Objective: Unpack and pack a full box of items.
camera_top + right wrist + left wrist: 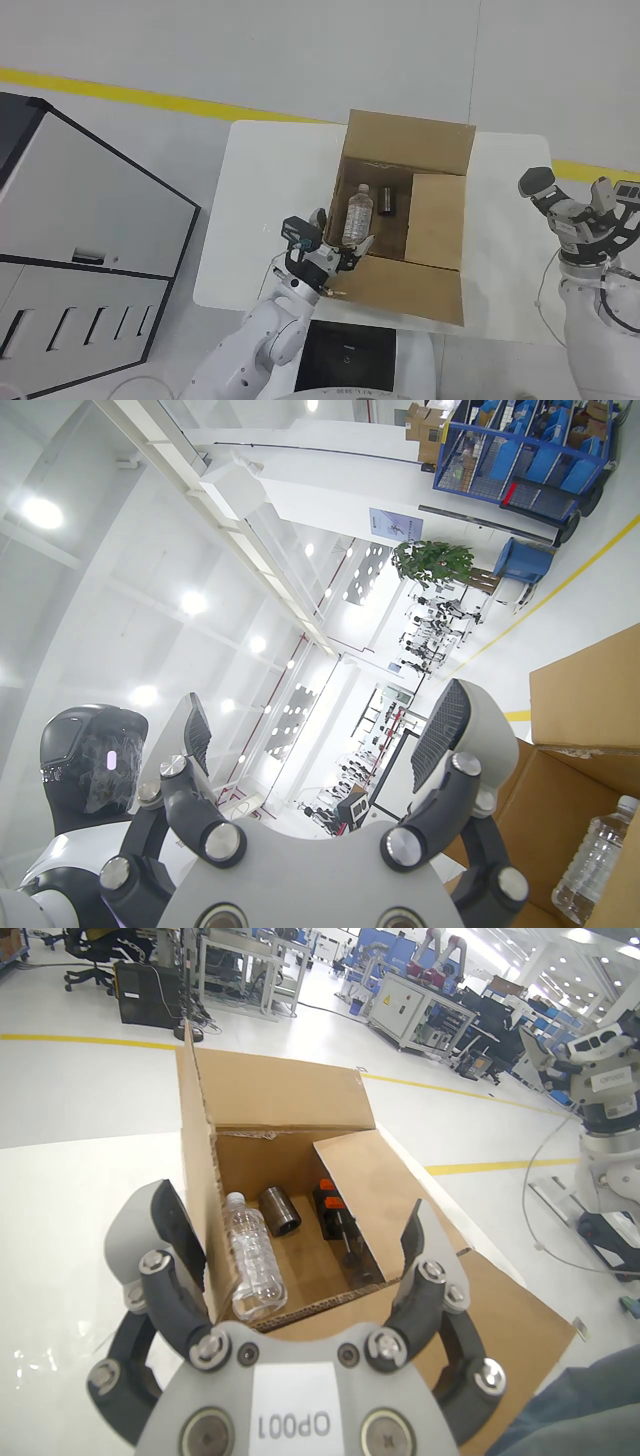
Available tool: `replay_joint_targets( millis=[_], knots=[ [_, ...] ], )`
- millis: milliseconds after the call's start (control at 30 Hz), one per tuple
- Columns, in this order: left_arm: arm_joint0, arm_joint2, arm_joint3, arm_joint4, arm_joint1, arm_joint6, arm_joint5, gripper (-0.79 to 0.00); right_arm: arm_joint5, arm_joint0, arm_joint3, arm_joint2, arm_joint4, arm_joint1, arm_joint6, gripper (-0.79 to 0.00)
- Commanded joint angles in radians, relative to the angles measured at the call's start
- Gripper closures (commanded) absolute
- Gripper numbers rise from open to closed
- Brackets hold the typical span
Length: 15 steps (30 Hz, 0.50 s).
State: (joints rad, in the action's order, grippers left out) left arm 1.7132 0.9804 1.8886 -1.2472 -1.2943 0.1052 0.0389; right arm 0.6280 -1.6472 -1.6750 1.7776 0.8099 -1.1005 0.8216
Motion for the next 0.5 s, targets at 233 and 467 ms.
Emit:
replay_joint_targets(
  millis=[233, 467],
  knots=[
    [0.002, -0.011, -0.014, -0.007, 0.000, -0.031, -0.005, -0.785, 0.000, 0.000, 0.000, 0.000, 0.002, 0.000, 0.000, -0.785],
    [0.002, -0.011, -0.014, -0.007, 0.000, -0.031, -0.005, -0.785, 0.000, 0.000, 0.000, 0.000, 0.002, 0.000, 0.000, -0.785]
  ],
)
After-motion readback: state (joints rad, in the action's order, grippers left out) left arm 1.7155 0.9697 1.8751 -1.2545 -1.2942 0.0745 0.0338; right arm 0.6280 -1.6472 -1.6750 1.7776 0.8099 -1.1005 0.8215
